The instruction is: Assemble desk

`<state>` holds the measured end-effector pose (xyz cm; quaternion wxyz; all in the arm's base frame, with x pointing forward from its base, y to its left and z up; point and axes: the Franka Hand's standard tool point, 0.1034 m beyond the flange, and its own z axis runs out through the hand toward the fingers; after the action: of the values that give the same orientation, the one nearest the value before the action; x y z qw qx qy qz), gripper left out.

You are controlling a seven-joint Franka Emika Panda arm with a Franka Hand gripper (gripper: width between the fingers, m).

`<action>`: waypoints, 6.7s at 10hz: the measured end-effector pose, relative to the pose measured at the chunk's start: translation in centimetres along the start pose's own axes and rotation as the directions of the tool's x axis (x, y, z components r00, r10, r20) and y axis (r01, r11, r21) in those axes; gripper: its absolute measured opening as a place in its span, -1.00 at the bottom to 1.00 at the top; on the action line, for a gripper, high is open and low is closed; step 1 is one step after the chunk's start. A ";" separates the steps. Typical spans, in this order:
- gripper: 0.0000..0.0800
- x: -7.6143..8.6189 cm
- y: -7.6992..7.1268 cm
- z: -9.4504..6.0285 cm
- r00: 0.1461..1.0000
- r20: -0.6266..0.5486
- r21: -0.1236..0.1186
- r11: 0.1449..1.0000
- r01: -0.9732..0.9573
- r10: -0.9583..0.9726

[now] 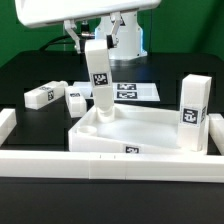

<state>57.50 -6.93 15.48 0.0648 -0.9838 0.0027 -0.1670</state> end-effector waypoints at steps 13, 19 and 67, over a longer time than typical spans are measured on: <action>-0.27 1.4 0.8 0.3 0.990 -0.132 -0.115 0.993 0.026 -0.041; -0.27 0.9 1.0 0.7 0.992 -0.125 -0.119 0.993 0.017 -0.032; 0.62 -2.9 1.9 1.1 0.929 0.349 -0.084 0.992 -0.097 0.120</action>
Offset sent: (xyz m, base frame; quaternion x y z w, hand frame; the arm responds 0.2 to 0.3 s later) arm 0.0116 -0.0192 0.0021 -0.0449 0.0347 -0.0857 0.9947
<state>55.15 -8.56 13.21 0.0414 -0.9977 0.0507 0.0165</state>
